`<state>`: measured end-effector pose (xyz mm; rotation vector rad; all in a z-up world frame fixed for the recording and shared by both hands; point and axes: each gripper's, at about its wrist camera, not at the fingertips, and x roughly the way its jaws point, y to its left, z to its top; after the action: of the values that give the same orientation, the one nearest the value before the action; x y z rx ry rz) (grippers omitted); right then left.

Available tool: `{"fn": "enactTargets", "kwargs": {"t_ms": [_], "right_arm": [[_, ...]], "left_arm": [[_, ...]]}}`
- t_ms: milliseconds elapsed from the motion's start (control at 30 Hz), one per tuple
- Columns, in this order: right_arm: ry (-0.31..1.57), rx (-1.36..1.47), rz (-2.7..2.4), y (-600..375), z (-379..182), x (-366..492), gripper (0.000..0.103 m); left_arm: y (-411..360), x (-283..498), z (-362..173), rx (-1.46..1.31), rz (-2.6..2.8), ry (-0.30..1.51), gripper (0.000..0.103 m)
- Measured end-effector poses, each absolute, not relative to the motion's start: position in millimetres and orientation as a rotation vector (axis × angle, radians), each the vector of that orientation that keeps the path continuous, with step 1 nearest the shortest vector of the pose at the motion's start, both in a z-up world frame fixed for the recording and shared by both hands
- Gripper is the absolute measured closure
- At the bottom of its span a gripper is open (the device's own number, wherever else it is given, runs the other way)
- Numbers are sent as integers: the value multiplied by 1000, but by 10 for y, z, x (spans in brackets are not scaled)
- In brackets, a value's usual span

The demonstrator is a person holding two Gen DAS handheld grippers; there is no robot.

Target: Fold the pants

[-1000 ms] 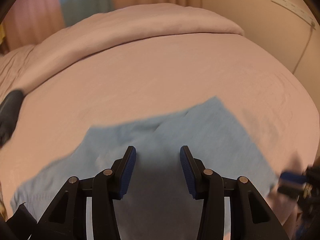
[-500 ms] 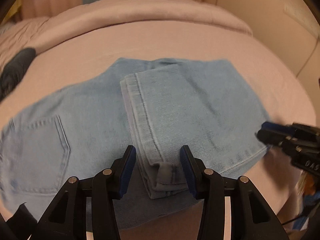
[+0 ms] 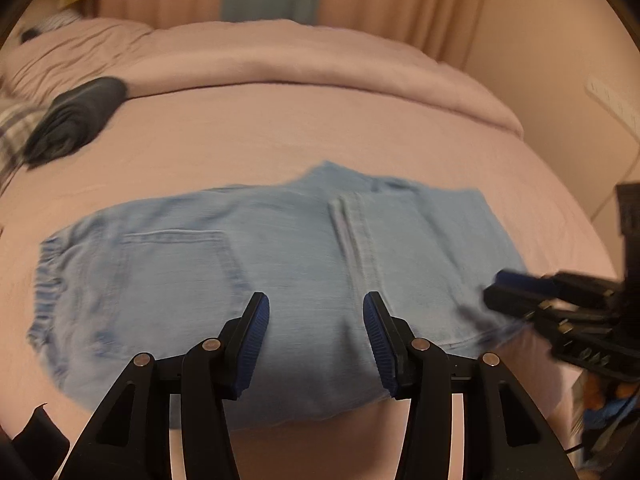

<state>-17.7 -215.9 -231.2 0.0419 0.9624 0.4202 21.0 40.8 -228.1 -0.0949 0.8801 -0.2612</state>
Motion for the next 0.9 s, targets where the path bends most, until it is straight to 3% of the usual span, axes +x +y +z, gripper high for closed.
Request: {"fn": "enactTargets", "kwargs": {"t_ms": [367,667,900], "right_arm": [[987,-5,587,-1243,-2339,180,68],[1144,104,623,-1041,-2609,586,72],[1272,231,588,-1175,-2826,723,92]], "left_arm": [[1475,-148,-2145,-409,-79,766,47],[1964,-279,-2505,-674,-50,791,45],[2045,-121,-2870,-851,-51,861,40]]}}
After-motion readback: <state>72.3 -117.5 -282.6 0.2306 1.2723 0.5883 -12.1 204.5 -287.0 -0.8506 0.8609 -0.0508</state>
